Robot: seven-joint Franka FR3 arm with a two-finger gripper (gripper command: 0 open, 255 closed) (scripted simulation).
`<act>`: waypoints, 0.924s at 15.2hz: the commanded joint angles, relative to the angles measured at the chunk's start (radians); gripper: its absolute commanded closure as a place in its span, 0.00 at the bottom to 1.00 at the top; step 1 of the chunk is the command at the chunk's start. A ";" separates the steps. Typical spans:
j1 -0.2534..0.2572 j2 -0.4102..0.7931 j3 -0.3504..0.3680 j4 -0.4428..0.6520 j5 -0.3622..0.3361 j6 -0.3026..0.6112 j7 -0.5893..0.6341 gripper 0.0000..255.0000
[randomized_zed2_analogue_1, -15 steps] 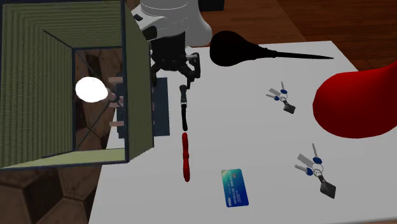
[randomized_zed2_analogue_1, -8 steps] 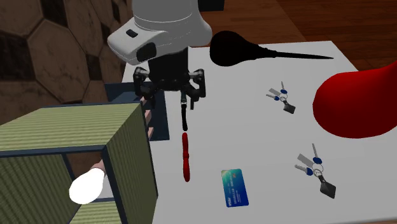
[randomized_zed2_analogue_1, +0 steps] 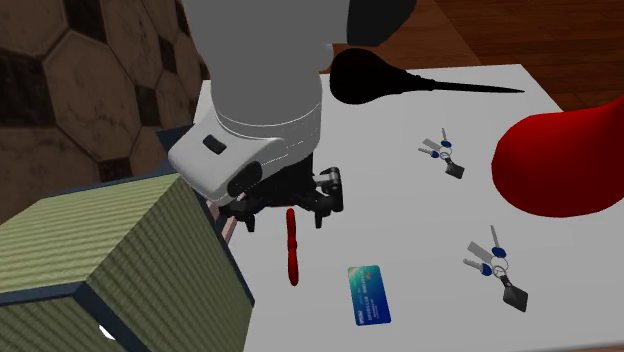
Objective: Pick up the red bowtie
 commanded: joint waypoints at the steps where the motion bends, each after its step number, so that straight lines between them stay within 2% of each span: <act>1: 0.002 0.060 0.004 -0.026 0.006 0.022 -0.009 0.00; 6: 0.001 0.049 0.004 -0.117 0.006 0.102 -0.008 0.00; 8: 0.001 0.049 0.004 -0.117 0.006 0.102 -0.008 0.00; 9: 0.000 0.049 0.003 -0.106 0.006 0.093 -0.010 1.00; 14: -0.001 0.050 0.003 -0.106 0.007 0.093 -0.011 1.00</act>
